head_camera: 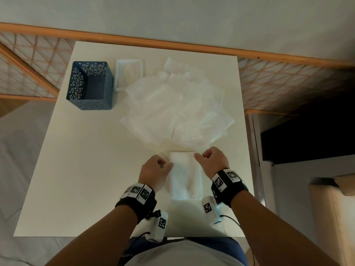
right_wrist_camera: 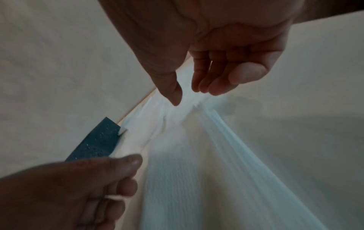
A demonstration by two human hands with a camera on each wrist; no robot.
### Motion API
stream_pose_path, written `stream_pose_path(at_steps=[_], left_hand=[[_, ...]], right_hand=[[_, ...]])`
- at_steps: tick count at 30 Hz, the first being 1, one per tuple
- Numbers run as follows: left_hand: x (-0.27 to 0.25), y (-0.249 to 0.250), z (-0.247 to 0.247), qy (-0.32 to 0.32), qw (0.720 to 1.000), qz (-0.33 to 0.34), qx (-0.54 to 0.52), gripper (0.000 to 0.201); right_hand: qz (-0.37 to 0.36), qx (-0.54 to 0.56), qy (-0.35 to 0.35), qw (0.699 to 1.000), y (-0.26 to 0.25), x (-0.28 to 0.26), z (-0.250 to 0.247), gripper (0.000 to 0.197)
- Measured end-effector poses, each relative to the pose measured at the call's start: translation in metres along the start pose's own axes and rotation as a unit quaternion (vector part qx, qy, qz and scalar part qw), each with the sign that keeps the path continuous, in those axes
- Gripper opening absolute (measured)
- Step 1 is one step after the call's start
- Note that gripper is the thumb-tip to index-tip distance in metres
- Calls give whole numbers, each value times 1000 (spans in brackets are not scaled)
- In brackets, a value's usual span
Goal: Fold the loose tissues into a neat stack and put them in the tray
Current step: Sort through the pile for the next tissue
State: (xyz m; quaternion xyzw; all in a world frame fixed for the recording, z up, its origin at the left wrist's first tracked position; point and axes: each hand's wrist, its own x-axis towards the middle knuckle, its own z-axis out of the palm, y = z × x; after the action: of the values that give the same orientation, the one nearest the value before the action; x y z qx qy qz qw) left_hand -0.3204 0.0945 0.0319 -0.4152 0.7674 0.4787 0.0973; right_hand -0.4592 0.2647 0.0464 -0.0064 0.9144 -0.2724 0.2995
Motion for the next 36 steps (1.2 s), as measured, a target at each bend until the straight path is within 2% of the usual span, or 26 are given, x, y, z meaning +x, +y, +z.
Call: stream_pose_path(at_steps=[3,6,10,13,17,21,23,28,31,33,36], left_hand=[[3,2,-10,3,1000,22,-1,10],[6,2,-20,-5,999,44,-5,7],[10,3,-25,-18,997,67,25,4],[14,5,-26,-22,995,79,51,3],[21,12,-29,-20,994,85,65,5],[30,18,-31,-17,994,84,74,4],[35,23,-33,-11,994,79,73,3],[49,38,-34,34,993,88,65,25],[59,45,-32,79,984,126,96,48],[64,52,-31,83,979,153,109,60],[69,58,-32,69,970,192,133,54]], right_hand=[[-47,-5,14,999,-26,27,-18,21],[-81,-22,-8,996,-56,58,-25,18],[-62,-41,-54,996,-88,93,-15,47],[-32,-36,-73,996,-102,112,0,52],[-9,-8,-92,996,-112,123,22,48],[-7,20,-120,993,-115,127,29,27],[-7,33,-118,992,-114,125,28,23],[-7,80,-106,991,-107,116,23,22],[-24,103,-104,989,-106,105,18,20],[-36,123,-106,986,-107,96,14,20],[-48,140,-110,983,-109,83,8,27]])
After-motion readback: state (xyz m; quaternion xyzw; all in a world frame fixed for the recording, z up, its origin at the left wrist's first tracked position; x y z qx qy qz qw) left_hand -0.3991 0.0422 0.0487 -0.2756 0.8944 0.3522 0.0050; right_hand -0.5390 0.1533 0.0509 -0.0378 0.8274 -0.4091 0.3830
